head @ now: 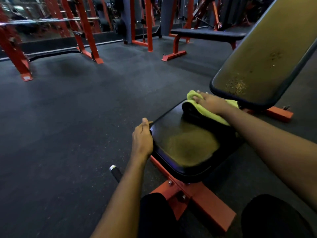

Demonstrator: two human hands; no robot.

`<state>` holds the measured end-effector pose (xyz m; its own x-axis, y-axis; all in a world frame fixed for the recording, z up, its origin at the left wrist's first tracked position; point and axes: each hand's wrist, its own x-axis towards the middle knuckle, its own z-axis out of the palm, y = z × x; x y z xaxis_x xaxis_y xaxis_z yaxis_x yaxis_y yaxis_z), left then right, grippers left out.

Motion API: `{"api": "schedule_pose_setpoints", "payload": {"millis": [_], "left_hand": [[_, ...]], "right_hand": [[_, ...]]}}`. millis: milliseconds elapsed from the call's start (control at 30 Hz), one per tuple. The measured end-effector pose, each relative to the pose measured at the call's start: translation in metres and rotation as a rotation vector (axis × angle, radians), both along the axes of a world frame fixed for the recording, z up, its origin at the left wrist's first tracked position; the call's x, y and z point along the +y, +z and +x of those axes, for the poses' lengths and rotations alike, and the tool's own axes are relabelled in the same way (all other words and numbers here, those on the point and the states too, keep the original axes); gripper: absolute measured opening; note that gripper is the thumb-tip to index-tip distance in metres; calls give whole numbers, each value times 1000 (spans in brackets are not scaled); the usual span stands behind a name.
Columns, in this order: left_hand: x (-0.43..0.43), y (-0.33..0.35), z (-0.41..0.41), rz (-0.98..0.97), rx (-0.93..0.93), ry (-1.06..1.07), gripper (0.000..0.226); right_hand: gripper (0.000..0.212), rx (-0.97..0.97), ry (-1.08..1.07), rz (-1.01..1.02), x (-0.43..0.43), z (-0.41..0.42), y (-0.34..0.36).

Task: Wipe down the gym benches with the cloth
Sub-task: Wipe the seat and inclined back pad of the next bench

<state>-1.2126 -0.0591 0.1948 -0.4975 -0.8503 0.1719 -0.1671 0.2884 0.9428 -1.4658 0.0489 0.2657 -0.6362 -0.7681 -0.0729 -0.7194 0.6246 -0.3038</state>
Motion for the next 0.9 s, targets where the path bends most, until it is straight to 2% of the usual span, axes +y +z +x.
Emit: {"api": "schedule_pose_setpoints", "payload": {"millis": [100,267,467,633,733,833,900], "left_hand": [[1,-2,0,49,8,34,75],[12,12,12,5,-15,139,56],[4,17,43,-35,110,214,58],[6,35,38,-58,137,181,58],[7,40,30,-57,105,137,61],[3,37,20,-49,53,84,62],[4,36,16,-40,12,47,60]], "right_hand": [[65,-28,-63,56,-37,-14,1],[52,144,189,122,-59,60,7],[58,166,360,51,-33,130,3],[52,195,518,18,9,168,-1],[50,195,480,-73,49,179,-7],[58,154,345,-142,81,172,-11],[54,121,232,-164,86,151,-11]]}}
